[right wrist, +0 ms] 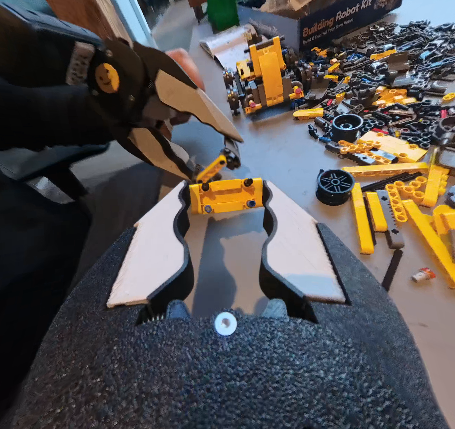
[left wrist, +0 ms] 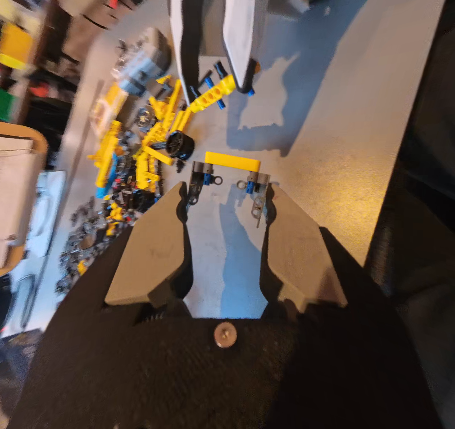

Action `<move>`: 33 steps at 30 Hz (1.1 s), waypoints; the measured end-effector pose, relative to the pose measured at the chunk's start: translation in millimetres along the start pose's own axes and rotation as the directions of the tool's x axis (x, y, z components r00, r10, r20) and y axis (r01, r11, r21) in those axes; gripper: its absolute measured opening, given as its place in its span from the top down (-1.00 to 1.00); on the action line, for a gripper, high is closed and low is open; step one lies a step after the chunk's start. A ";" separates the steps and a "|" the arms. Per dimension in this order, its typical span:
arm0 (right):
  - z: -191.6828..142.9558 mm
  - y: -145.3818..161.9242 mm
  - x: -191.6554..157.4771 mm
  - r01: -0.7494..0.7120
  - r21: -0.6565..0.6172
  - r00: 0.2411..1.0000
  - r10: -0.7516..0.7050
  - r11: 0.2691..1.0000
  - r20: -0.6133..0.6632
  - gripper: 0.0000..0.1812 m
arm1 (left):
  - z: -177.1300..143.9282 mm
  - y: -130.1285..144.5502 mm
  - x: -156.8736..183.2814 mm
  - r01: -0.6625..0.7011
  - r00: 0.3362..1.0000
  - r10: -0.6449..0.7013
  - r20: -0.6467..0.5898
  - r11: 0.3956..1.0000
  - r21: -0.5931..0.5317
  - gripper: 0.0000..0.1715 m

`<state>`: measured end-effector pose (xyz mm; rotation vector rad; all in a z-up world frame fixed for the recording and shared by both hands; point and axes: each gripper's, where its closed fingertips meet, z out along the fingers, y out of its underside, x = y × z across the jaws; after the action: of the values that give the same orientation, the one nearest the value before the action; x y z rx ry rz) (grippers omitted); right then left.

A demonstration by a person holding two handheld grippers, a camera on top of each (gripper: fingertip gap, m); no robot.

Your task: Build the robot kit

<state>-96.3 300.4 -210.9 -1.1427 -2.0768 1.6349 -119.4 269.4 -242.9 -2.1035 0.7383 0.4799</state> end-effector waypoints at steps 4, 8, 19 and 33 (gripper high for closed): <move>8.5 26.6 3.5 0.099 -0.217 0.991 -0.117 0.971 -0.070 0.35 | -7.6 -3.3 3.0 -0.112 0.980 0.107 0.168 0.993 0.022 0.27; 11.5 54.0 0.5 0.174 -0.441 0.968 -0.234 0.881 -0.086 0.35 | -11.1 -7.1 1.7 -0.170 0.946 0.150 0.288 0.985 0.043 0.27; 25.4 2.0 -23.5 0.001 -0.128 1.000 -0.003 0.992 -0.017 0.43 | -3.9 -15.6 6.6 -0.270 0.896 0.226 0.383 0.961 0.066 0.27; 39.0 -5.4 -37.1 0.414 -0.215 0.875 -0.452 0.885 -0.175 0.72 | -40.5 -16.9 0.1 0.061 0.997 -0.072 0.040 0.972 0.226 0.16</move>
<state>-98.7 246.3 -209.4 -0.7776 -2.1572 1.0860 -105.3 244.5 -209.6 -1.8929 0.6594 0.3901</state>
